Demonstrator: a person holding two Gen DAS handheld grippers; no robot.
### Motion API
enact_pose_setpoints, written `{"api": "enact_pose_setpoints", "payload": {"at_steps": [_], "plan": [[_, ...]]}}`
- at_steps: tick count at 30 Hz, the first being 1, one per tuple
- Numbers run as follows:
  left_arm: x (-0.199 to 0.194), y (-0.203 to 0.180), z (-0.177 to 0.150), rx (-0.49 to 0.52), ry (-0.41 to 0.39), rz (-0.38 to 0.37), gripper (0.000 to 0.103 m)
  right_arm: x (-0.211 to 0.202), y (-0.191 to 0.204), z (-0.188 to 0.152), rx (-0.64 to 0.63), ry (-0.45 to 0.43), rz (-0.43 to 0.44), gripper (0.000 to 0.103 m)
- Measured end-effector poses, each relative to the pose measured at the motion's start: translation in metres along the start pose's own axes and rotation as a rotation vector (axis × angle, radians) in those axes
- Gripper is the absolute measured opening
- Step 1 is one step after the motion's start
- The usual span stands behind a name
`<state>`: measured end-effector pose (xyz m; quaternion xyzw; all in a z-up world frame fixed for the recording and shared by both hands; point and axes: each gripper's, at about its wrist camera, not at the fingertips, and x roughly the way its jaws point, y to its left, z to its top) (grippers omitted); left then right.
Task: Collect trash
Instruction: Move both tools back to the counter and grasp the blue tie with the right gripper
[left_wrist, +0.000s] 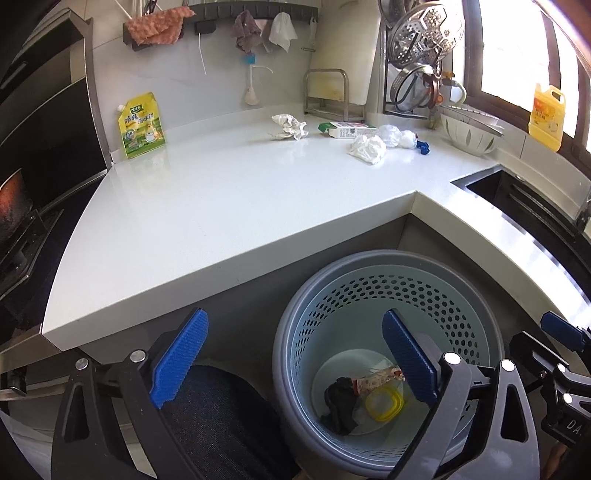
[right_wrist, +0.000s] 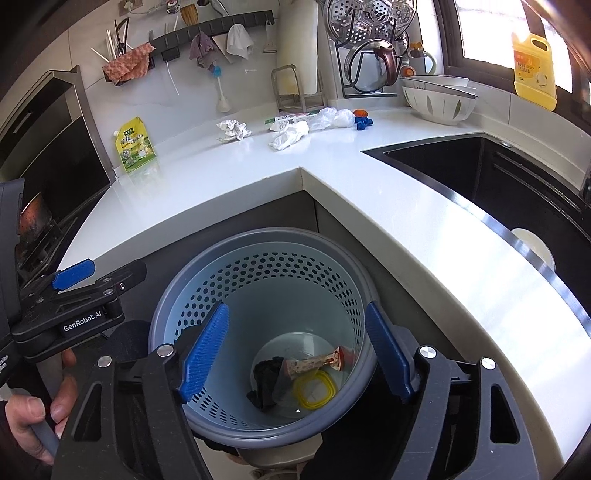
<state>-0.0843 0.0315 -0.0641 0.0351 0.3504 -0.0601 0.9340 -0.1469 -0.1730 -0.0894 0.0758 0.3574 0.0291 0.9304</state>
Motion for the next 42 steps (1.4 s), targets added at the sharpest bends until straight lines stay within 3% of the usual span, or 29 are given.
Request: {"api": "enact_pose_setpoints", "payload": {"at_steps": [10,20,30,42], "plan": [[0.006,0.009,0.048,-0.035,-0.062,0.003,0.097,0.014,-0.004,0.035,-0.022,-0.036,0.010,0.076],[0.036,-0.015,0.122,0.001,-0.121,-0.006,0.097,0.026,-0.033,0.111,-0.055,-0.079,-0.049,0.077],[0.105,-0.046,0.184,-0.006,-0.046,-0.042,0.097,0.086,-0.085,0.195,-0.036,-0.030,-0.098,0.077],[0.188,-0.071,0.211,-0.051,0.069,-0.023,0.097,0.191,-0.110,0.251,-0.044,0.072,-0.135,0.077]]}}
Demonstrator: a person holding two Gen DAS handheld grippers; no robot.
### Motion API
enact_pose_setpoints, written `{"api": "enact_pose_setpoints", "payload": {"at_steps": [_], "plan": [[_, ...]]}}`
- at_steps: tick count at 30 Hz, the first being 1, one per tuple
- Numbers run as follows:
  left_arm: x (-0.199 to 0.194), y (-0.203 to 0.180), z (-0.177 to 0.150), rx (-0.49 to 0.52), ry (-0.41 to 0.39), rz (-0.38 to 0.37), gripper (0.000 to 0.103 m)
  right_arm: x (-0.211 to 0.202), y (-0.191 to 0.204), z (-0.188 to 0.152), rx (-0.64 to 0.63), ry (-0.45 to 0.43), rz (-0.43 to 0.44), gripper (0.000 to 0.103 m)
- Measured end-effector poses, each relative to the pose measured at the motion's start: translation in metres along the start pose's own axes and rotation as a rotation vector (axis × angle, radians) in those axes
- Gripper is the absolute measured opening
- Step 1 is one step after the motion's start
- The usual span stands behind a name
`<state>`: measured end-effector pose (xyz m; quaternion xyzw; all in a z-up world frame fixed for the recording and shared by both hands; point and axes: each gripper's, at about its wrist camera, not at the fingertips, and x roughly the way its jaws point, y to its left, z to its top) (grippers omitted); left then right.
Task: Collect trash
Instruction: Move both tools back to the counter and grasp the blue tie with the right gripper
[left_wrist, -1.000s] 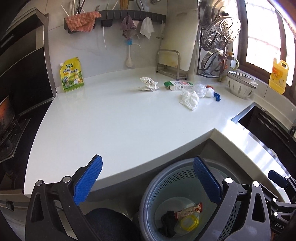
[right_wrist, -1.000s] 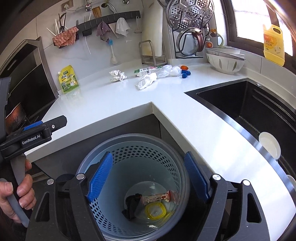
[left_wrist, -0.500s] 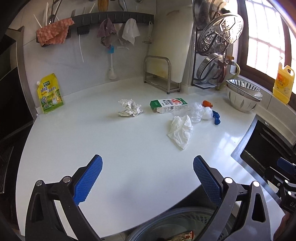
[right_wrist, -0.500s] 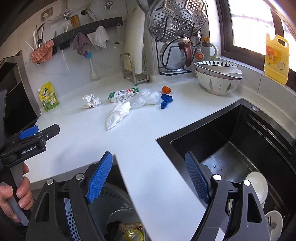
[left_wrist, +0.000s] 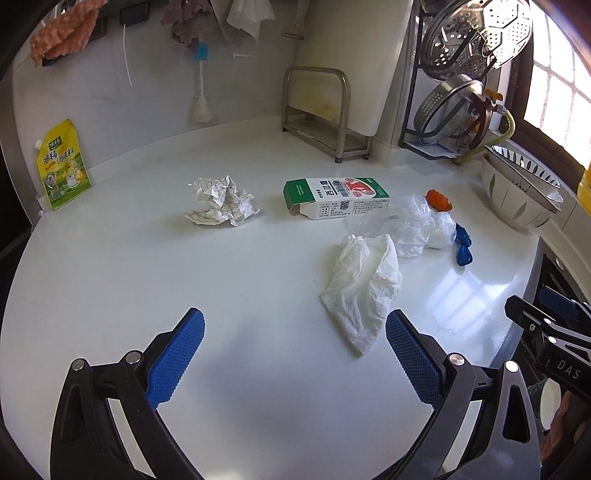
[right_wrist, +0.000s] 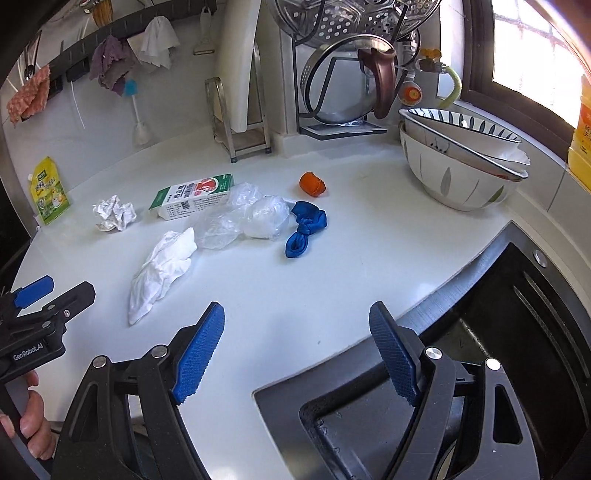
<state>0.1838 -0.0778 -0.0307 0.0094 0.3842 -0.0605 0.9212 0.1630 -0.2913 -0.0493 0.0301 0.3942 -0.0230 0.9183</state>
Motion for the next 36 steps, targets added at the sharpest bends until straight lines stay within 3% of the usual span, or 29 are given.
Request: {"api": "enact_pose_setpoints", "payload": {"at_steps": [10,24,26,30,32,33,36], "plan": [[0.039,-0.015,0.016,0.023,0.036,0.027,0.097,0.060,-0.023,0.032,0.069,0.045,-0.005,0.077],[0.057,-0.026,0.026,0.033,0.058,0.015,0.097,0.095,-0.022,0.057,0.056,0.071,-0.013,0.076],[0.057,-0.027,0.026,0.036,0.059,0.013,0.097,0.097,-0.021,0.058,0.045,0.081,-0.013,0.061],[0.055,-0.027,0.026,0.036,0.053,0.006,0.097,0.099,-0.025,0.058,0.057,0.091,0.013,0.048],[0.051,-0.025,0.025,0.024,0.048,-0.008,0.097,0.097,-0.026,0.058,0.061,0.094,0.040,0.024],[0.049,-0.024,0.024,0.018,0.047,-0.015,0.097,0.096,-0.027,0.058,0.069,0.094,0.055,0.018],[0.043,-0.024,0.021,0.013,0.036,-0.027,0.097,0.090,-0.029,0.056,0.077,0.071,0.057,0.015]]}}
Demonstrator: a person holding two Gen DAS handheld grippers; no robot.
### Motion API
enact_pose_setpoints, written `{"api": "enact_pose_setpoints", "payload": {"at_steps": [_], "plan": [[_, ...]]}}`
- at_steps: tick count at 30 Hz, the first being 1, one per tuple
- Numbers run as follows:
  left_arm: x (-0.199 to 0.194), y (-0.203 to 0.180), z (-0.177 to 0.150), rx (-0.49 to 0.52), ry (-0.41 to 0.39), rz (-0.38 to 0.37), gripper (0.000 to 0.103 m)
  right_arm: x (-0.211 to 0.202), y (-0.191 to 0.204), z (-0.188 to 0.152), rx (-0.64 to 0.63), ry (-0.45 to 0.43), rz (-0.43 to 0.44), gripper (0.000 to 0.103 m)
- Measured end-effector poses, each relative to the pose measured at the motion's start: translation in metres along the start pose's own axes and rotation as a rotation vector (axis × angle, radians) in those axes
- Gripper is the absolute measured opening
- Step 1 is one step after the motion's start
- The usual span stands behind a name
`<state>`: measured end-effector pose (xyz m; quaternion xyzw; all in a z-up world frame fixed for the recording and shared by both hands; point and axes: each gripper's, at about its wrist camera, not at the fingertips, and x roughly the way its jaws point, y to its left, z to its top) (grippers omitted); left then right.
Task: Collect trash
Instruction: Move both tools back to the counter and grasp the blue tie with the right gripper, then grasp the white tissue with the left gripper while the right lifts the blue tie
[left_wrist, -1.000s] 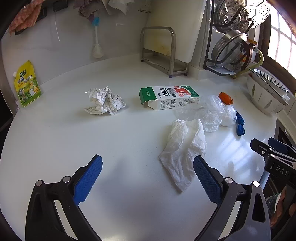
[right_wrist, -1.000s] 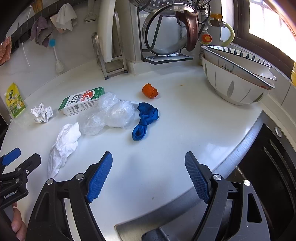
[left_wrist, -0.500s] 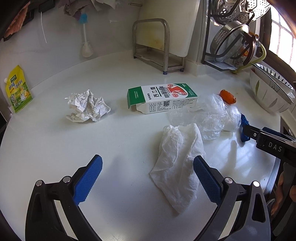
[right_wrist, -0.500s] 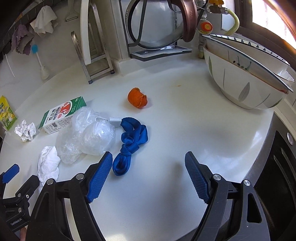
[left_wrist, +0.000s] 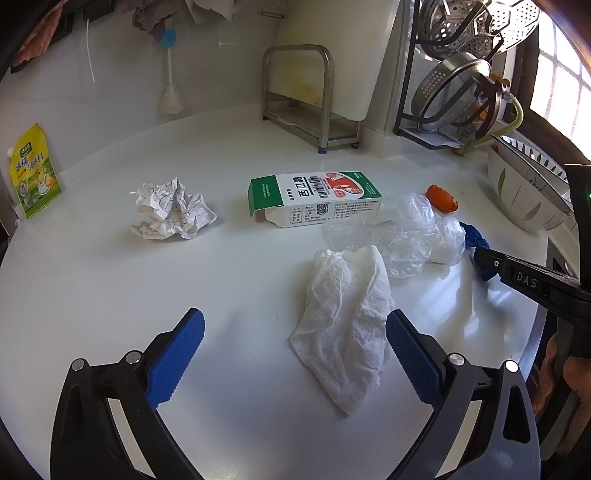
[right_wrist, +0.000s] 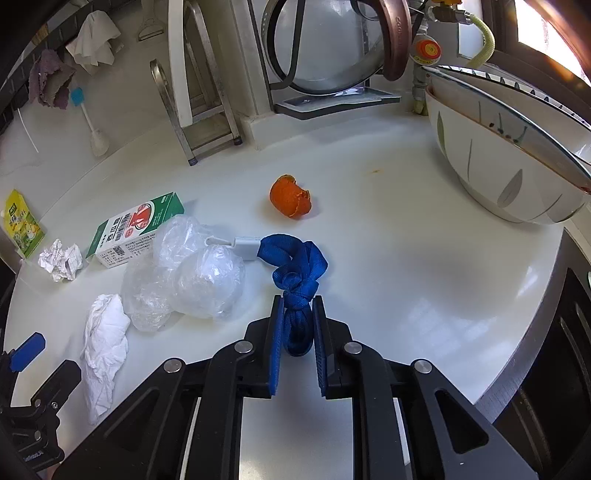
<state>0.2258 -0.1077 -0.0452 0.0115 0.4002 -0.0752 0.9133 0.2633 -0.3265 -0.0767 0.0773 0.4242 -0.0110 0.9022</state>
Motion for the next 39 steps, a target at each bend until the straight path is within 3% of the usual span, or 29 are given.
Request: {"api": "enact_pose_setpoints", "payload": {"at_steps": [7,17,18,20,22,23,26,29,39], "plan": [[-0.005,-0.010,-0.006,0.026,0.000,0.011,0.097,-0.032,-0.019,-0.002,0.058,-0.096,0.029,0.014],[0.020,-0.029,0.005,0.077,0.049,0.066,0.095,-0.037,-0.029,-0.004,0.088,-0.091,0.085,0.014],[0.022,-0.030,0.006,0.081,0.044,0.076,0.092,-0.038,-0.028,-0.006,0.084,-0.090,0.088,0.014],[0.025,-0.032,0.008,0.091,0.049,0.075,0.065,-0.038,-0.027,-0.007,0.076,-0.086,0.088,0.014],[0.028,-0.033,0.007,0.098,0.063,0.061,0.051,-0.038,-0.026,-0.009,0.077,-0.084,0.090,0.014],[0.028,-0.034,0.005,0.103,0.065,0.055,0.037,-0.039,-0.027,-0.009,0.077,-0.085,0.091,0.014],[0.023,-0.036,0.002,0.112,0.053,0.033,0.016,-0.044,-0.027,-0.013,0.078,-0.098,0.085,0.014],[0.014,-0.033,-0.001,0.117,0.030,0.020,0.011,-0.052,-0.029,-0.019,0.084,-0.112,0.079,0.014],[-0.047,-0.017,-0.034,0.153,-0.039,0.007,0.011,-0.094,-0.027,-0.058,0.088,-0.148,0.072,0.014]]}}
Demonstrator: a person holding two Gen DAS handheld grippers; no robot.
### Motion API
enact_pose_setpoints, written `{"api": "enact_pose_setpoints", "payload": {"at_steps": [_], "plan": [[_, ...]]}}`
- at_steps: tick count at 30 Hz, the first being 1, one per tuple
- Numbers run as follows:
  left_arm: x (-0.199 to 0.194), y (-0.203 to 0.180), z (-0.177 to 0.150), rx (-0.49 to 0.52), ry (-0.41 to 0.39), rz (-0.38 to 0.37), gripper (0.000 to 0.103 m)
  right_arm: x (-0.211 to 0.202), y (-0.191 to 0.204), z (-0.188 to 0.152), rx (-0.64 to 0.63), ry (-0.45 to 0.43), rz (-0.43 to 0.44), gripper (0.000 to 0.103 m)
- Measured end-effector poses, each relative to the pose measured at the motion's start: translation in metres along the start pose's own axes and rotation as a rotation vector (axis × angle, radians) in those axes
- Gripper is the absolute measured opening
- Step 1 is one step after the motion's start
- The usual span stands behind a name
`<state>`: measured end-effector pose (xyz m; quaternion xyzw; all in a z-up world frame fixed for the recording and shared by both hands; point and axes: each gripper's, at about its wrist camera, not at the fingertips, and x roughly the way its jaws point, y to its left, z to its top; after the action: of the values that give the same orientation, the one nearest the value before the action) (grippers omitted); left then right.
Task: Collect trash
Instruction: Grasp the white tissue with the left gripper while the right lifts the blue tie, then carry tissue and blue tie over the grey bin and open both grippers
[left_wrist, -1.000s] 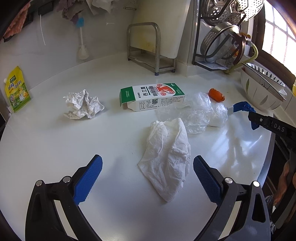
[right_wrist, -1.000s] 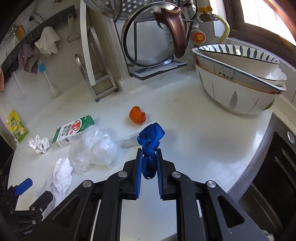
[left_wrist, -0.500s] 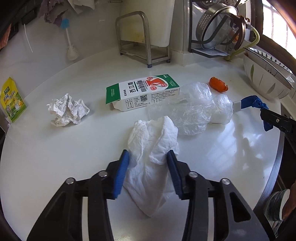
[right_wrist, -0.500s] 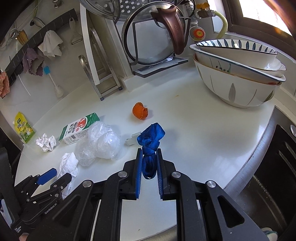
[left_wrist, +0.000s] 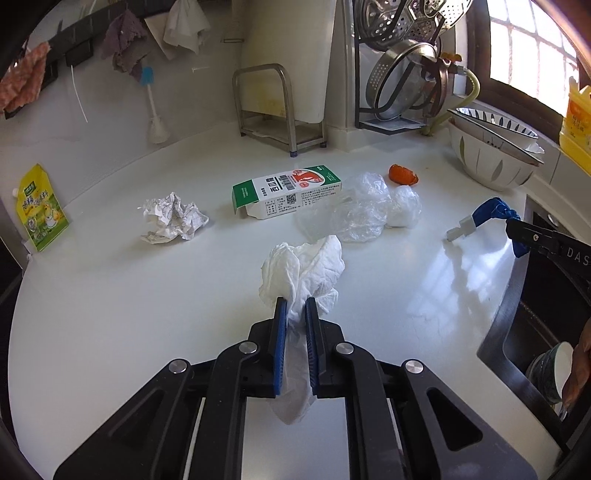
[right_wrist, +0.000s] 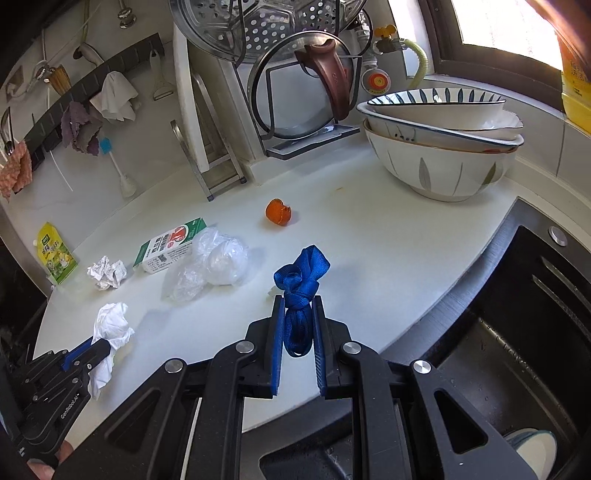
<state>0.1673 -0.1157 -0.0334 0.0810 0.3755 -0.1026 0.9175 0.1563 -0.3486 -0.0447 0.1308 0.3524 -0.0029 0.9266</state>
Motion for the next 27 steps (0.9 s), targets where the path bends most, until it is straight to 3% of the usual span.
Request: {"api": "enact_pose_setpoints", "payload": {"at_steps": [18,27], "plan": [[-0.117,0.038,-0.108,-0.007,-0.063,0.028,0.011,-0.138,0.069,-0.129,-0.026,-0.073,0.037,0.014],[-0.148,0.057,-0.159,-0.038,-0.056,0.038,0.011,-0.174,0.106,-0.199,-0.032,-0.063,0.054,0.014]]}}
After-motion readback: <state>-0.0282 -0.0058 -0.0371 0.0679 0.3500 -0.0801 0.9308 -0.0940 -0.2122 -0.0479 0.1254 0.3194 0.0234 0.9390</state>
